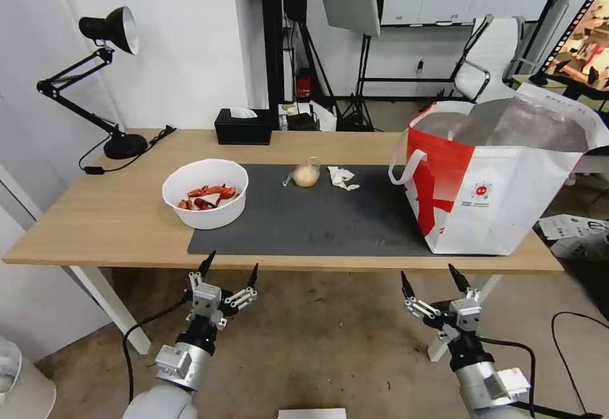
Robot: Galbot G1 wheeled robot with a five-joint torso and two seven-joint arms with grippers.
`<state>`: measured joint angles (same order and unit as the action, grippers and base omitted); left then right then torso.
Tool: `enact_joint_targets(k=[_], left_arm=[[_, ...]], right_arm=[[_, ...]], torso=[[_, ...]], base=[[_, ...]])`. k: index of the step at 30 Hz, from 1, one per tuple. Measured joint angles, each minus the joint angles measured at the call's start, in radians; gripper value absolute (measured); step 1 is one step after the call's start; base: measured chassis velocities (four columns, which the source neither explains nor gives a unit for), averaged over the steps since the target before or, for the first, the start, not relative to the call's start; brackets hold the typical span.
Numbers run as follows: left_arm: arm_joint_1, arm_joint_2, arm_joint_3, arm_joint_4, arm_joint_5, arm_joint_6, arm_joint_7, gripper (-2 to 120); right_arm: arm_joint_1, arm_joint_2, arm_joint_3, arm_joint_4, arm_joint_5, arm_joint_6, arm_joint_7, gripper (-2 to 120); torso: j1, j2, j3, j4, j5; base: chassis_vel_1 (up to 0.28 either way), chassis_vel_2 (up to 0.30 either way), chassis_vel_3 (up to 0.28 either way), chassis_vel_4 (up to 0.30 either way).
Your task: Pick up the trash from the table and place it into the takeout bag.
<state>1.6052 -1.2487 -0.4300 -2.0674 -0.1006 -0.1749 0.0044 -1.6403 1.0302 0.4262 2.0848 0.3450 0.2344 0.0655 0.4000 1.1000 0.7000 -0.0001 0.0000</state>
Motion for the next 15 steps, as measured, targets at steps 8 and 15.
enact_joint_targets(k=[8, 15], left_arm=[[0.005, 0.008, -0.004, -0.024, -0.021, 0.014, 0.000, 100], [0.005, 0.000, -0.014, -0.022, -0.024, 0.021, -0.001, 100]], right_arm=[[0.316, -0.194, -0.193, -0.047, 0.188, -0.100, -0.070, 100], [0.636, -0.250, -0.408, -0.150, 0.292, -0.168, -0.005, 100]], torso=[[0.000, 0.000, 0.000, 0.0004, 0.0000], [0.000, 0.000, 0.000, 0.0003, 0.0001]], base=[[0.000, 0.000, 0.000, 0.000], [0.000, 0.000, 0.000, 0.000]])
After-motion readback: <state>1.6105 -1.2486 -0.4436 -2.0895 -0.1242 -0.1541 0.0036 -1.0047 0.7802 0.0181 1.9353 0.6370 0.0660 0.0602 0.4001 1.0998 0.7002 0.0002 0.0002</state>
